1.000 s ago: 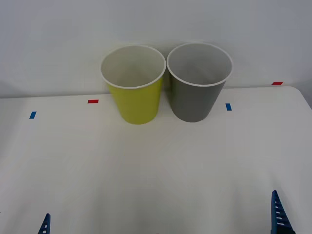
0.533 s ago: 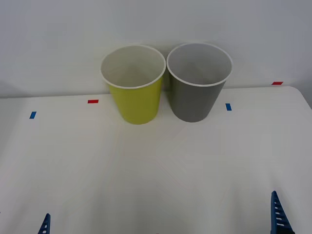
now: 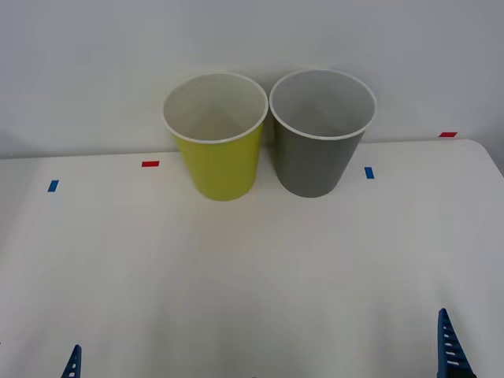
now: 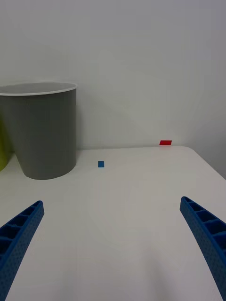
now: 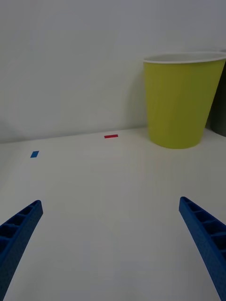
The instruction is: Put cans in the gray bin and PET bottles in the light green bin.
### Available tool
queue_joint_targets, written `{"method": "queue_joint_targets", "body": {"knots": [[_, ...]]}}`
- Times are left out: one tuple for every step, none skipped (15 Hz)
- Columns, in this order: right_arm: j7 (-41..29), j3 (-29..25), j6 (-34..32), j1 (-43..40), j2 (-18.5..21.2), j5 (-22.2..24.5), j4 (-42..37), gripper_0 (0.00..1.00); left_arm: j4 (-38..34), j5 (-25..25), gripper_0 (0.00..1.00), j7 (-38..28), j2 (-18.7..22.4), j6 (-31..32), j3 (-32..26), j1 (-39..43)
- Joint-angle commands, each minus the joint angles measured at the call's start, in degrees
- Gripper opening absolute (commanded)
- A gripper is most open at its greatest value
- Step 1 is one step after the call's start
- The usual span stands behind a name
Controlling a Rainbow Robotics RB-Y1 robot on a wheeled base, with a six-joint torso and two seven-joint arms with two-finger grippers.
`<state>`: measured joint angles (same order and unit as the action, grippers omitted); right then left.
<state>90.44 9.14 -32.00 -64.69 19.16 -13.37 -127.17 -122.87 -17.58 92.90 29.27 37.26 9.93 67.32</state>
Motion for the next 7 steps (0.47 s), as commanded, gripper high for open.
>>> {"method": "queue_joint_targets", "body": {"knots": [[0.0, 0.0, 0.01, 0.0, 0.0, 0.01, 0.0, 1.0, 0.0, 0.0, 1.0, 0.0, 0.0, 0.0, 0.0, 0.0], [0.0, 0.0, 0.01, 0.0, 0.0, 0.01, 0.0, 1.0, 0.0, 0.0, 1.0, 0.0, 0.0, 0.0, 0.0, 0.0], [0.0, 0.0, 0.01, 0.0, 0.0, 0.01, 0.0, 1.0, 0.0, 0.0, 1.0, 0.0, 0.0, 0.0, 0.0, 0.0], [0.0, 0.0, 0.01, 0.0, 0.0, 0.01, 0.0, 1.0, 0.0, 0.0, 1.0, 0.0, 0.0, 0.0, 0.0, 0.0], [0.0, 0.0, 0.01, 0.0, 0.0, 0.01, 0.0, 1.0, 0.0, 0.0, 1.0, 0.0, 0.0, 0.0, 0.0, 0.0], [0.0, 0.0, 0.01, 0.0, 0.0, 0.01, 0.0, 1.0, 0.0, 0.0, 1.0, 0.0, 0.0, 0.0, 0.0, 0.0], [0.0, 0.0, 0.01, 0.0, 0.0, 0.01, 0.0, 1.0, 0.0, 0.0, 1.0, 0.0, 0.0, 0.0, 0.0, 0.0]]}}
